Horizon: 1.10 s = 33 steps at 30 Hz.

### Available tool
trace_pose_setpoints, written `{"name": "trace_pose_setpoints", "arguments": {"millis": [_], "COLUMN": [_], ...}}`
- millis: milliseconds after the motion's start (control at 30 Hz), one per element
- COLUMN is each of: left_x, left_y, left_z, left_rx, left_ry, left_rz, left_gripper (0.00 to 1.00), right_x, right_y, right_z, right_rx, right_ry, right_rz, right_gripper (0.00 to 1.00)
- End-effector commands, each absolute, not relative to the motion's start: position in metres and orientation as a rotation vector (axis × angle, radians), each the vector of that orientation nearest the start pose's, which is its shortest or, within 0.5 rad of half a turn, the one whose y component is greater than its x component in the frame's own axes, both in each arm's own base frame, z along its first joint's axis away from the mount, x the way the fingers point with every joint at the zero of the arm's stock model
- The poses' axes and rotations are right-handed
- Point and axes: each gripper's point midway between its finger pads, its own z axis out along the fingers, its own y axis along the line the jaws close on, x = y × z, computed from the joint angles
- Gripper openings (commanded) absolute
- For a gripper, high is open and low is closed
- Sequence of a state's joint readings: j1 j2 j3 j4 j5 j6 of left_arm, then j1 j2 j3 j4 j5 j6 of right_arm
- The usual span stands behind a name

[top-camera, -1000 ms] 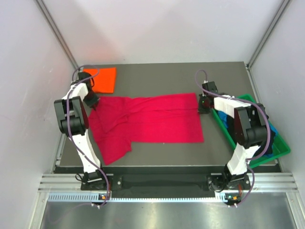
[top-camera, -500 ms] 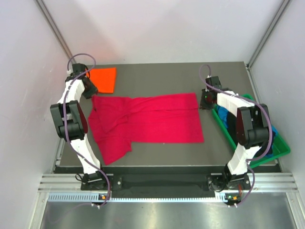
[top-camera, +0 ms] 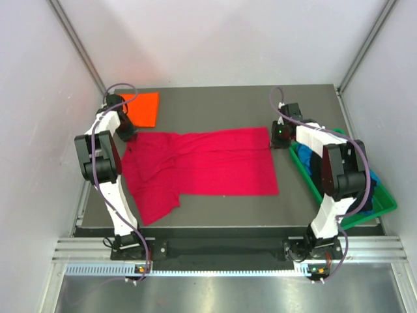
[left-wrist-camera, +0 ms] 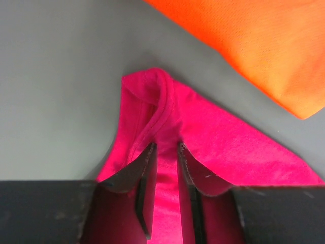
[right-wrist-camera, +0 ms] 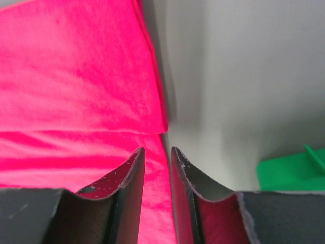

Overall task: Fold and stack the t-shirts
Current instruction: Fold the tshirt

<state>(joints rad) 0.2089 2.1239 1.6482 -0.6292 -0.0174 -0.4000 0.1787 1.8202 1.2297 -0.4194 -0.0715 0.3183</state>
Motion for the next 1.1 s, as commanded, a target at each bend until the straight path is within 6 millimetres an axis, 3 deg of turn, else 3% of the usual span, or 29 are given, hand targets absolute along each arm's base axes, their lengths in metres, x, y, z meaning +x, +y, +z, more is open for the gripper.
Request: {"name": "trace_pose_setpoints", "arguments": {"millis": [0, 167, 400, 667, 767, 867, 1067], "left_x": [0.493, 0.490, 0.480, 0.470, 0.469, 0.469, 0.462], "left_y": [0.095, 0.100, 0.119, 0.137, 0.138, 0.136, 0.144], "left_z": [0.054, 0.046, 0.039, 0.025, 0.024, 0.023, 0.021], "left_rx": [-0.765, -0.781, -0.877, -0.988, -1.000, -1.008, -1.107], "left_ry": [2.500, 2.524, 2.513, 2.509, 2.510, 2.512, 2.491], "left_rz": [-0.025, 0.018, 0.136, 0.194, 0.198, 0.180, 0.148], "left_gripper": [0.21, 0.00, 0.00, 0.00, 0.00, 0.00, 0.00], "right_x": [0.417, 0.416, 0.411, 0.410, 0.410, 0.413, 0.422], "right_y": [0.105, 0.101, 0.098, 0.100, 0.101, 0.099, 0.082], "right_z": [0.052, 0.042, 0.020, 0.015, 0.013, 0.011, 0.012], "right_rx": [0.022, 0.015, 0.036, 0.035, 0.039, 0.052, 0.142], "right_ry": [2.583, 2.593, 2.639, 2.639, 2.642, 2.641, 2.610], "right_rz": [0.337, 0.311, 0.284, 0.305, 0.306, 0.292, 0.162], "right_gripper": [0.29, 0.29, 0.28, 0.26, 0.19, 0.00, 0.00]}}
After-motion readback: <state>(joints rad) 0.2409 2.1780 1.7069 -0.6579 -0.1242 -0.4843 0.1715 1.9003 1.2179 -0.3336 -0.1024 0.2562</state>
